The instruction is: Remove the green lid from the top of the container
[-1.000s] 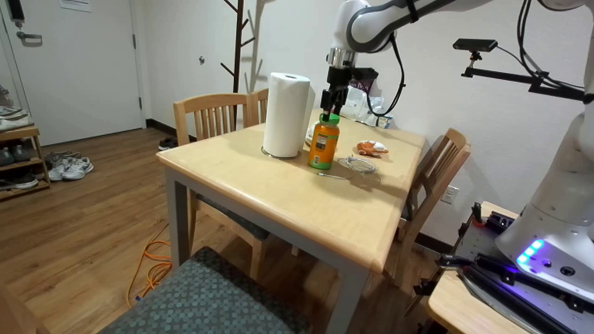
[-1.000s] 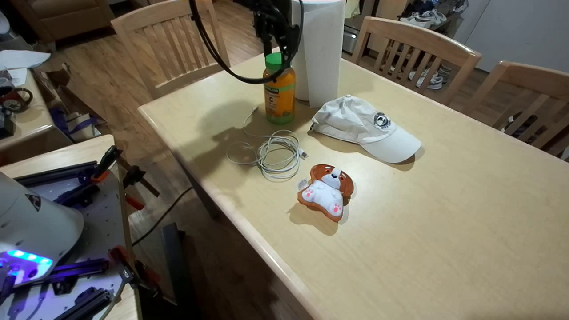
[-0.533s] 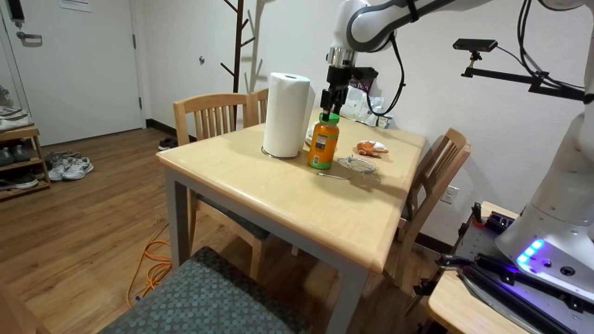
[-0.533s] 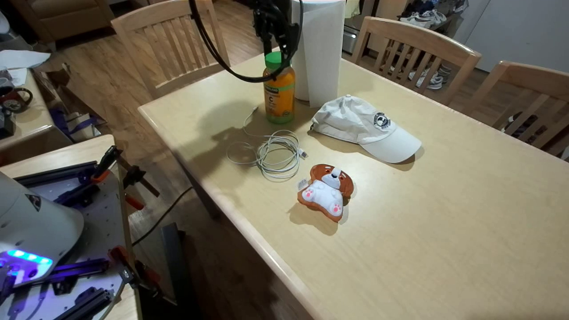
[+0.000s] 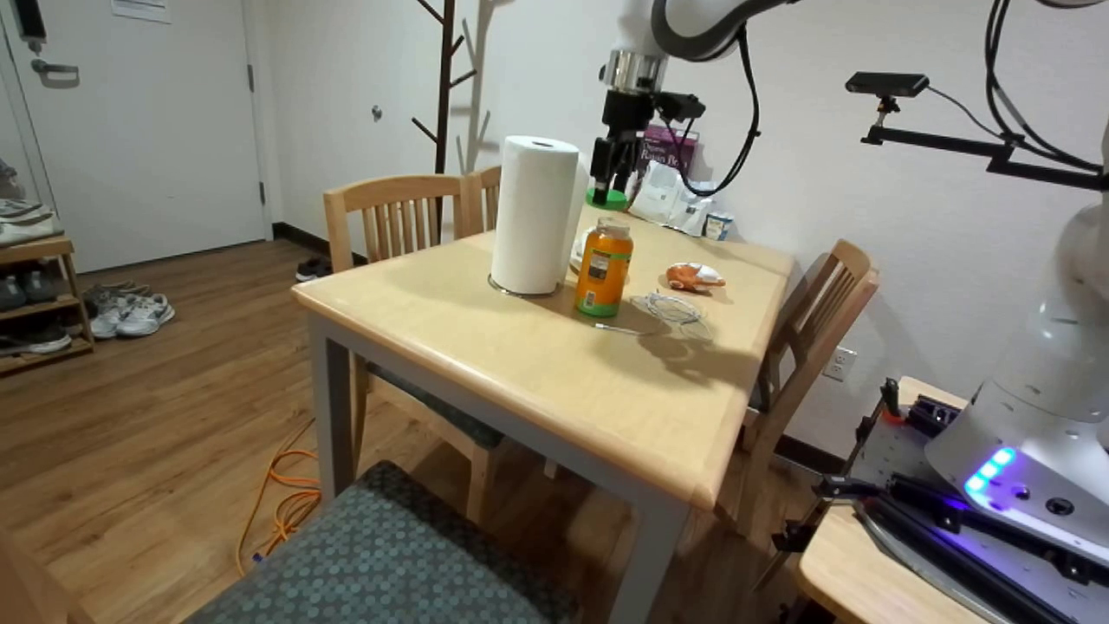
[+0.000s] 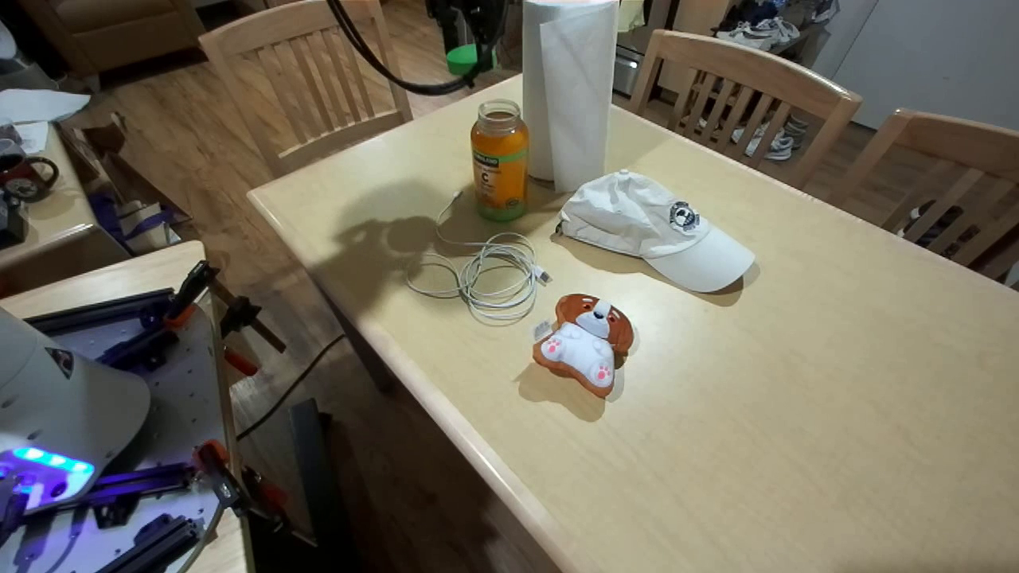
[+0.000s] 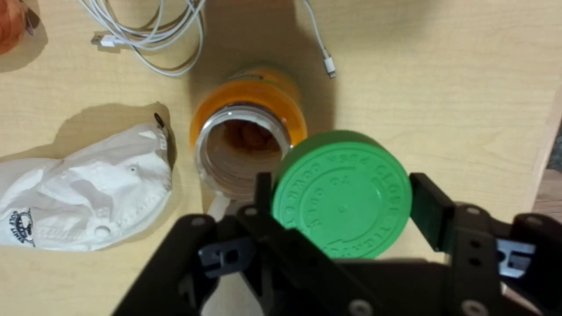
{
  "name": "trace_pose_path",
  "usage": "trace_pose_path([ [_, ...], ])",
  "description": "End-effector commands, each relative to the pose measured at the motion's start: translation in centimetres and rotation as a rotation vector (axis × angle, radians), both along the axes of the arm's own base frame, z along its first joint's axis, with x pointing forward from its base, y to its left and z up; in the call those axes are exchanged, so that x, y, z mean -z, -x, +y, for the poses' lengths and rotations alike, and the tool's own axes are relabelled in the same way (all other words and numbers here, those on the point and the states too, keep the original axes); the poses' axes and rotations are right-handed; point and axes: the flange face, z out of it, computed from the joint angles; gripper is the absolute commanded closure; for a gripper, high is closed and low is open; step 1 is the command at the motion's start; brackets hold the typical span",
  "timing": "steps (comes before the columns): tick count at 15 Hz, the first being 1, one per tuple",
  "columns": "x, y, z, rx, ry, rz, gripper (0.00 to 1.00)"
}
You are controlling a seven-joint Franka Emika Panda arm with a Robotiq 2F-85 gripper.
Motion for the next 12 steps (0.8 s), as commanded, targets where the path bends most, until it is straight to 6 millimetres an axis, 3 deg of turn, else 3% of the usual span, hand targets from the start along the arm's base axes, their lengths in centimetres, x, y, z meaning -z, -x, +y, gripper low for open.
trace_pose_path([
  [1, 0.9, 1.5, 2.8, -0.031, 0.006, 0.05, 0.49],
  [7, 7.0, 3.4, 7.6, -0.119, -0.002, 0.139, 0.49],
  [12, 11.8, 3.9, 9.6, -0.167, -0.045, 0.145, 0.49],
])
